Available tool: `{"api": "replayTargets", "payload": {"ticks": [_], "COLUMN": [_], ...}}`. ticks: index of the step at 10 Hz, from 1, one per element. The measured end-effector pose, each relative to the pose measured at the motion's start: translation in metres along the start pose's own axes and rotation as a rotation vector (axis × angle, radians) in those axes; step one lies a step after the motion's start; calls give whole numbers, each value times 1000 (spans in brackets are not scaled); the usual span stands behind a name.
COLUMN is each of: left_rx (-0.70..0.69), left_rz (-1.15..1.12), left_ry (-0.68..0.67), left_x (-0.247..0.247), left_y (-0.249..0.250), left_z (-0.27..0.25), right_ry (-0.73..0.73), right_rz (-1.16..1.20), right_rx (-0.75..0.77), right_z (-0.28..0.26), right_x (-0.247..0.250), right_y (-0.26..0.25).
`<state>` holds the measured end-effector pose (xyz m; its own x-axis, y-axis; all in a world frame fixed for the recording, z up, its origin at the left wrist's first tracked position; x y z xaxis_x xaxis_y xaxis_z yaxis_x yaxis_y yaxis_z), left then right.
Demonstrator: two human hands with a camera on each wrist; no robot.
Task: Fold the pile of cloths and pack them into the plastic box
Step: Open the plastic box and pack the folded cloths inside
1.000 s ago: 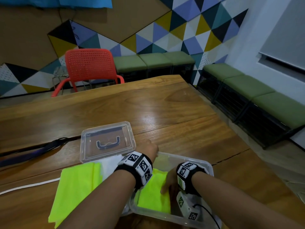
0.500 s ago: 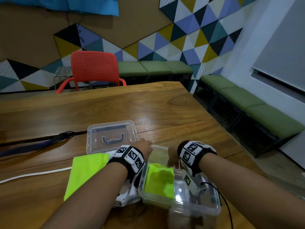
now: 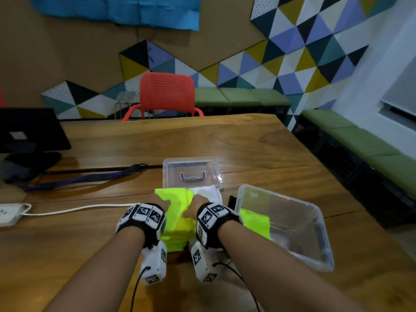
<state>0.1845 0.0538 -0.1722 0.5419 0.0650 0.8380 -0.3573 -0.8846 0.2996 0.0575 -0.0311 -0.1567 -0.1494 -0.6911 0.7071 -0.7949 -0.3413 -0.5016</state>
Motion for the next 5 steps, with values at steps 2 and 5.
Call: {"api": "replayTargets", "payload": {"ticks": [2,5], "left_rx": [-97,-171], "left_rz": [-310,-310], "left_ry": [6,67], "left_x": [-16,22], "left_y": [6,41], "left_z": [21,-4], "right_ry": [63,3], "right_rz": [16,92], "right_rx": [-13,6], "right_z": [4,12], "right_x": [-13,11], "right_y": [8,8]}}
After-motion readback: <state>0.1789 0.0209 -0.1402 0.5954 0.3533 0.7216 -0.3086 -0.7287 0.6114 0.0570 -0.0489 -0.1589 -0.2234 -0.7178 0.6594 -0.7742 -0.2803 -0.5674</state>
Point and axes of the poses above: each hand's wrist, its own z-axis towards the middle knuckle, its own x-axis out of the back of the hand, y = z × x, the point moved 10 cm from there along z, towards the middle knuckle, and after that the axes turned 4 degrees about y, right-handed, at the moved point
